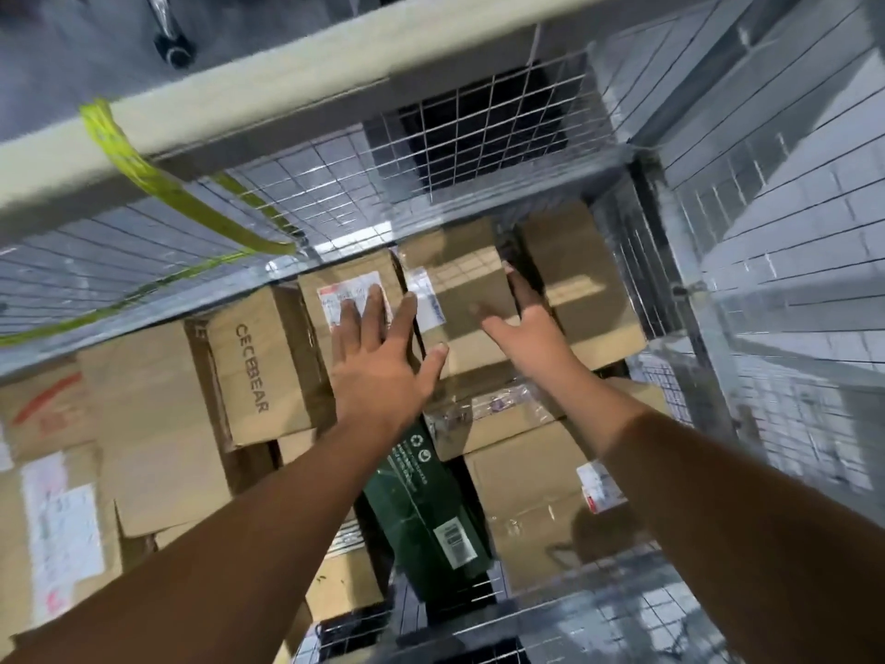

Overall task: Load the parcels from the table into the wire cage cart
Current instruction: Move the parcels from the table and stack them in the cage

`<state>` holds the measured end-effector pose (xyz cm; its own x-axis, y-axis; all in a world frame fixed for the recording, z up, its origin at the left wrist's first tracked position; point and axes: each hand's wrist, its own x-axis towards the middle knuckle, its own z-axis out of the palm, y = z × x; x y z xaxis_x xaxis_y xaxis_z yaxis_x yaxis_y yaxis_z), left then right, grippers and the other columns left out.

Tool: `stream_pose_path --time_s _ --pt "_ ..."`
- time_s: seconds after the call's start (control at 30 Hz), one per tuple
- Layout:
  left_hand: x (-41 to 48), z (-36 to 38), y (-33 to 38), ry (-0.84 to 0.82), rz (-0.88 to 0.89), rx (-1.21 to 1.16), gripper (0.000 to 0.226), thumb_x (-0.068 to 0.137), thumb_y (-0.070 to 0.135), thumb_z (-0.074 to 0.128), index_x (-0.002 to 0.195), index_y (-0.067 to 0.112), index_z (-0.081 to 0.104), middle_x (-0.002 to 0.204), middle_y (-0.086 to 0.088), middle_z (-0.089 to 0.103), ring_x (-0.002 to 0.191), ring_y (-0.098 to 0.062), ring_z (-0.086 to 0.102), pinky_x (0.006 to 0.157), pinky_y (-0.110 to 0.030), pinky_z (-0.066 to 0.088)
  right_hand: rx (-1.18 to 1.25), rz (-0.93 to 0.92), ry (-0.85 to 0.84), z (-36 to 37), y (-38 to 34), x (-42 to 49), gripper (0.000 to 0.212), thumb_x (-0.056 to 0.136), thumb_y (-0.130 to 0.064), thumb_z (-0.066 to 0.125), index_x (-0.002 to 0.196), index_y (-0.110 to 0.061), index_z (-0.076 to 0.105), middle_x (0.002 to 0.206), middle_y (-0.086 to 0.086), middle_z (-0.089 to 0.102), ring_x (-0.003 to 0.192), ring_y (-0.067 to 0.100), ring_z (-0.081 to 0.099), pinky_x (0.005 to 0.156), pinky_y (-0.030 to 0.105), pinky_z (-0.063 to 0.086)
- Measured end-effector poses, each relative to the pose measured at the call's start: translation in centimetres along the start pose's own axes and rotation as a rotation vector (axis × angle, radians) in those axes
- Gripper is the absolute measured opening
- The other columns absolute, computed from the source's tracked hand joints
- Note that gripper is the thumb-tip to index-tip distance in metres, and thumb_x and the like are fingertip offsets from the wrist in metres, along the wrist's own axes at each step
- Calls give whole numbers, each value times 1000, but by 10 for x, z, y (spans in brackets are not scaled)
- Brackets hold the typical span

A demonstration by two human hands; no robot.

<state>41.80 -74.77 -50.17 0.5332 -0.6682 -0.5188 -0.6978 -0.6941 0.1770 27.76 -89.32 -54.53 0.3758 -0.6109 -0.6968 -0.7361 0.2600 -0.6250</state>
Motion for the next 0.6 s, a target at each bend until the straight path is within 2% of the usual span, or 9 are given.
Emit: stream_pose_path --time_s 0.07,0.1,0.17,0.23,0.33,0.43,0.53,0.6 --pt "-1 -5 1 -14 -2 -10 78 96 76 31 163 45 5 173 2 -11 158 -27 -17 129 -47 -4 -90 -4 -23 -5 -8 -2 72 90 -51 70 154 -36 42 123 -1 65 104 19 60 93 33 51" --pt "-3 -10 1 -24 0 -11 79 96 76 32 163 44 4 173 1 -10 158 -27 -16 129 -48 -1 -140 8 -23 -9 -14 -4 78 90 -58 68 157 -30 40 126 1 62 104 21 57 94 35 52" --pt "-9 -23 1 -37 14 -3 79 97 75 31 163 43 2 173 -1 -9 158 -28 -15 128 -51 0 -227 28 -20 -16 -25 -14 91 82 -78 60 154 -24 44 133 8 59 118 28 57 101 45 53" --pt "-19 -39 2 -50 32 -15 79 98 74 30 164 41 2 173 -2 -8 158 -28 -15 128 -52 0 -244 32 -1 -26 -38 -34 95 79 -87 51 146 -20 51 142 11 54 134 34 51 107 53 48" --pt "-42 -62 3 -42 83 -9 78 98 74 25 163 40 -2 173 -4 -7 158 -29 -14 128 -50 -5 -211 -30 39 -39 -48 -79 81 93 -75 49 158 -28 40 165 0 35 154 25 27 122 51 31" --pt "-73 -85 4 36 156 -67 78 99 74 26 163 39 -2 173 -4 -5 159 -30 -9 127 -44 -7 -235 -87 128 -51 -49 -134 79 90 -77 49 157 -36 42 162 -7 39 154 22 25 124 50 26" --pt "-110 -109 6 43 220 -110 78 100 72 30 163 37 1 173 -5 1 159 -31 -5 129 -47 -1 -239 -38 200 -63 -53 -201 75 95 -68 57 158 -31 43 160 -5 39 156 19 21 127 44 20" --pt "-142 -129 5 25 279 -176 80 98 74 34 164 38 6 173 -5 7 159 -34 1 128 -50 4 -258 -28 290 -67 -61 -260 89 88 -83 49 157 -28 44 166 1 37 157 22 20 128 44 17"
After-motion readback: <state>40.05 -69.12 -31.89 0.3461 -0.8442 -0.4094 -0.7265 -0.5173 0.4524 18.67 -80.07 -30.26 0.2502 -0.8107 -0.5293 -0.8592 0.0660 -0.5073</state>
